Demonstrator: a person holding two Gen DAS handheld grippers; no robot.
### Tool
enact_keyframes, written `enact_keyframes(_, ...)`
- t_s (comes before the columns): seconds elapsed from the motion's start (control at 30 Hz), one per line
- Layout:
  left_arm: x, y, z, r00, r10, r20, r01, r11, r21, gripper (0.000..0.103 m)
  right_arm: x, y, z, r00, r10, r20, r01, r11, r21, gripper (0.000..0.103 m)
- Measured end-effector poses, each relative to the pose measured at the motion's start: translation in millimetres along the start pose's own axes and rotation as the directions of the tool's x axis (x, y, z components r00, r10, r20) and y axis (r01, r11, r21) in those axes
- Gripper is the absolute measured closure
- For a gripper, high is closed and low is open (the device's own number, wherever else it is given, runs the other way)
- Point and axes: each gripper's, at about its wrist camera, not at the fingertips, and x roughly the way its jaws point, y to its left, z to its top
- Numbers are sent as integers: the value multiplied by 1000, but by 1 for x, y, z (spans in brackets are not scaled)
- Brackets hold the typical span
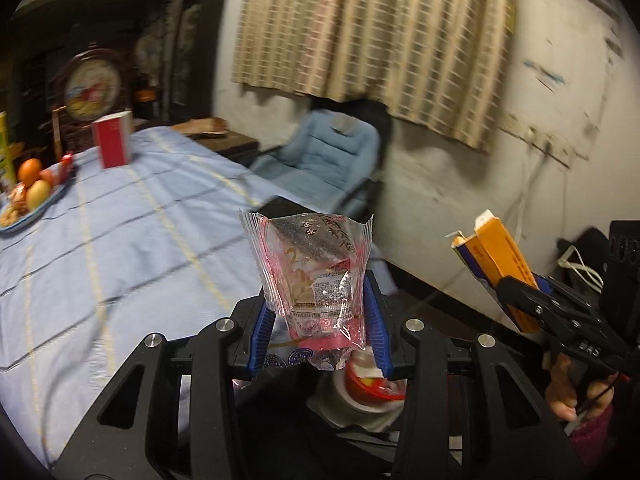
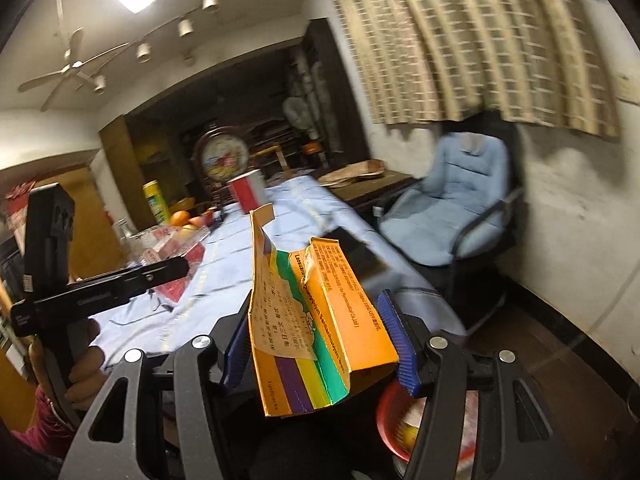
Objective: Collect trash
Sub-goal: 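Carry the snack bag and orange box over the wastebasket and open both tools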
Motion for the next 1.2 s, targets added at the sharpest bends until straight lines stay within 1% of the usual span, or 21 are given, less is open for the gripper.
enact_keyframes(0.1, 18, -24, -2, 999, -39, -31, 40, 998, 39, 61, -4, -31, -11, 999, -51, -17, 52, 997, 52, 44)
enact_keyframes(0.2, 40, -43, -5, 995, -63, -72, 68, 995, 72, 61, 1, -61, -23, 995, -81, -50, 86, 990, 110, 44)
enact_keyframes(0.37, 78, -64, -14, 987, -76, -142, 93, 989, 115, 61, 17, -91, -42, 988, -115, -103, 130, 979, 155, 44)
enact_keyframes(0.47, 105, -74, -21, 978, -87, -188, 113, 985, 133, 61, 31, -103, -53, 981, -129, -144, 153, 974, 169, 44)
enact_keyframes(0.6, 131, -82, -33, 967, -89, -240, 129, 980, 154, 61, 49, -119, -70, 970, -126, -207, 168, 965, 203, 44)
enact_keyframes(0.73, 154, -87, -42, 957, -89, -276, 140, 975, 170, 61, 68, -131, -82, 957, -125, -261, 185, 958, 219, 44)
enact_keyframes(0.87, 170, -94, -52, 952, -67, -298, 130, 972, 196, 61, 81, -140, -95, 945, -124, -301, 200, 951, 237, 44)
enact_keyframes(0.97, 180, -96, -58, 944, -68, -322, 138, 970, 201, 61, 91, -149, -102, 938, -121, -325, 210, 944, 254, 44)
enact_keyframes(1.1, 192, -99, -64, 936, -64, -346, 142, 968, 206, 61, 105, -156, -111, 926, -140, -351, 237, 938, 251, 43)
enact_keyframes(1.2, 198, -100, -67, 932, -56, -359, 139, 968, 208, 61, 113, -160, -118, 924, -127, -362, 235, 933, 272, 43)
